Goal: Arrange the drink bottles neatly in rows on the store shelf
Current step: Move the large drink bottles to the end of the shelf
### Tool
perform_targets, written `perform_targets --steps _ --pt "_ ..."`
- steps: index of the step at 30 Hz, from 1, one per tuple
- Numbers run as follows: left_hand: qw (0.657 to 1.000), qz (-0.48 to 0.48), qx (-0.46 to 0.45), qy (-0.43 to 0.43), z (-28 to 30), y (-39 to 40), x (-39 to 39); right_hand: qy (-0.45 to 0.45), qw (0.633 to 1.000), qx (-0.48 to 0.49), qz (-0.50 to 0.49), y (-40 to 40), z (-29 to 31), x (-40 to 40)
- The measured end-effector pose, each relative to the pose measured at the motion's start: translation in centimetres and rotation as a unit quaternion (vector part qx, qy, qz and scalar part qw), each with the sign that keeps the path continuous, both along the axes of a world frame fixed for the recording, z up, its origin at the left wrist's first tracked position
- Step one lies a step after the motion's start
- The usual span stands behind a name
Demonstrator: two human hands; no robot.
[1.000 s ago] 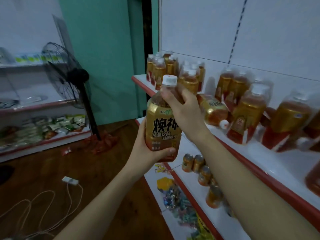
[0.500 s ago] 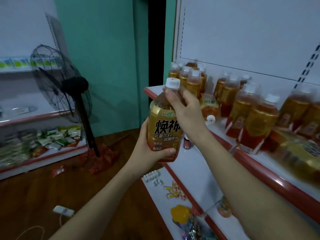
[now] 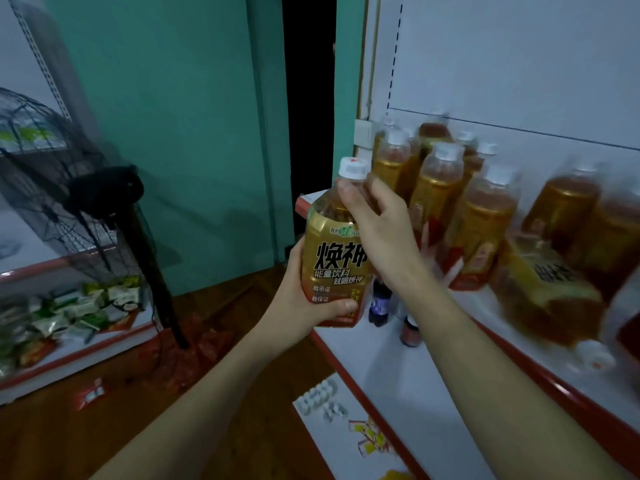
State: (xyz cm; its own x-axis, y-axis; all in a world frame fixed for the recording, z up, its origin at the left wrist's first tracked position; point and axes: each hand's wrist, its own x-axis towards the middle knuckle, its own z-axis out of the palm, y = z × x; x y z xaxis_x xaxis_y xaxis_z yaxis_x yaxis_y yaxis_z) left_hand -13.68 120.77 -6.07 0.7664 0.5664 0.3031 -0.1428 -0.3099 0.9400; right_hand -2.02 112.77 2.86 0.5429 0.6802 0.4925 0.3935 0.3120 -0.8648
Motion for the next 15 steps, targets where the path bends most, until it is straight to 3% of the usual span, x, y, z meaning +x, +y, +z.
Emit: perform_targets --steps 11,15 --pt "0.998 -0.048 0.033 -0.011 2.5 17.0 9.5 -0.010 0.999 0.025 -0.019 15.4 2.5 7.9" --pt "0.994 -0.103 0.045 -0.018 3.1 22.8 13.1 -0.010 0.996 0.035 -0.076 19.8 3.2 10.2"
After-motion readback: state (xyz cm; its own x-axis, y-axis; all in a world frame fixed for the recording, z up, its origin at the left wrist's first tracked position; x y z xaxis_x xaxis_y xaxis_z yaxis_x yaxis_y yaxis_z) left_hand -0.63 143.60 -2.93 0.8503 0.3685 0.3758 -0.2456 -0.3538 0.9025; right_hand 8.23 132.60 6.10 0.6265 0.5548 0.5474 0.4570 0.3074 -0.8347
